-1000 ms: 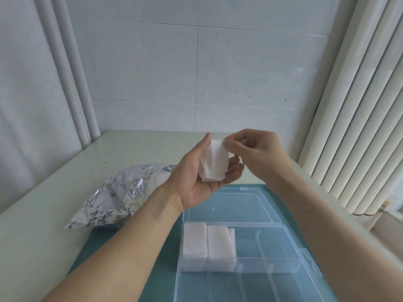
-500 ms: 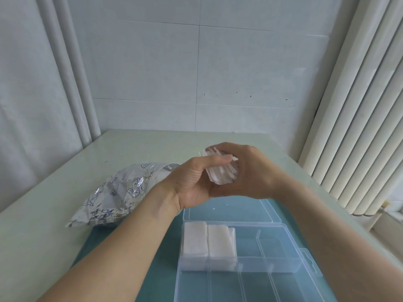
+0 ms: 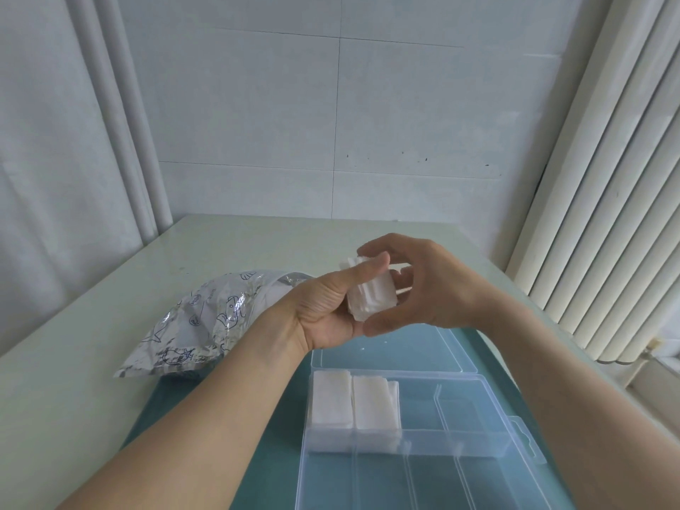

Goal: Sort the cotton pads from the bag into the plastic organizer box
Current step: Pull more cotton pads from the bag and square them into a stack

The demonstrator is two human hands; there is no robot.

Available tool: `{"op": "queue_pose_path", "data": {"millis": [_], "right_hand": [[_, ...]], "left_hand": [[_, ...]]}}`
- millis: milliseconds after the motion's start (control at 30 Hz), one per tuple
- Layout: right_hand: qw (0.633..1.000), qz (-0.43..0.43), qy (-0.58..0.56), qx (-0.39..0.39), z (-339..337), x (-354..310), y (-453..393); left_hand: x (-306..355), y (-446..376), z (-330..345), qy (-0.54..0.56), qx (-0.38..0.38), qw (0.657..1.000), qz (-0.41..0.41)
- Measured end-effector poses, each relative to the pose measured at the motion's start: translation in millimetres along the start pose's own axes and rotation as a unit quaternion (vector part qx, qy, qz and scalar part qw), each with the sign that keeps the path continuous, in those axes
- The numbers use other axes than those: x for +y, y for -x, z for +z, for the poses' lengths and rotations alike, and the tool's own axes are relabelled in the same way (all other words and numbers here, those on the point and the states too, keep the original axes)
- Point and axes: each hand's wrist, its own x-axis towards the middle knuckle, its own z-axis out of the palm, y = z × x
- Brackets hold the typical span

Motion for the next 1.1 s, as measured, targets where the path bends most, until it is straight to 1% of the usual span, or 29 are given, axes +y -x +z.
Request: {"op": "queue_pose_path", "data": {"millis": [100, 167, 267, 367, 467, 567, 633, 767, 867, 967, 1033, 1100], "right_hand": [[0.999, -0.020, 0.010, 0.029, 2, 2, -2], [0.999, -0.019, 0.036, 0.020, 2, 2, -3], [0.994, 0.006, 0.104, 0.013, 4, 3, -2], [0.996, 0.011, 0.081, 0.031, 2, 9, -4], [0.996, 0.005, 0.079, 0.052, 1, 10, -5], [0.993, 0.018, 0.113, 0.041, 4, 11, -6], [0.992, 0.021, 0.118, 0.032, 6, 14, -6], [0.998, 0.026, 0.054, 0.030, 6, 19, -8], [0.999, 0.023, 0.014, 0.017, 8, 17, -9], [1.000, 0.017, 0.023, 0.003, 6, 16, -8], [1.000, 0.018, 0.022, 0.005, 3, 17, -7], [1.000, 0.022, -0.006, 0.012, 0, 20, -7]], "left_hand": [[-2, 2, 5, -0.006, 0.036, 0.999, -0.011], [-3, 1, 9, -0.006, 0.071, 0.997, -0.006], [-2, 1, 11, -0.022, 0.071, 0.997, -0.020], [0, 2, 11, -0.042, 0.058, 0.997, -0.037], [-2, 0, 11, -0.037, 0.083, 0.996, -0.026], [-5, -2, 13, -0.066, 0.125, 0.990, -0.019], [-6, -3, 14, -0.069, 0.126, 0.989, -0.018], [-3, 0, 12, -0.052, 0.109, 0.992, -0.047], [0, 0, 11, -0.039, 0.099, 0.994, -0.034], [0, -2, 10, -0.021, 0.103, 0.994, -0.013], [0, -1, 9, -0.005, 0.093, 0.996, -0.016], [1, 0, 8, 0.005, 0.073, 0.997, -0.019]]}}
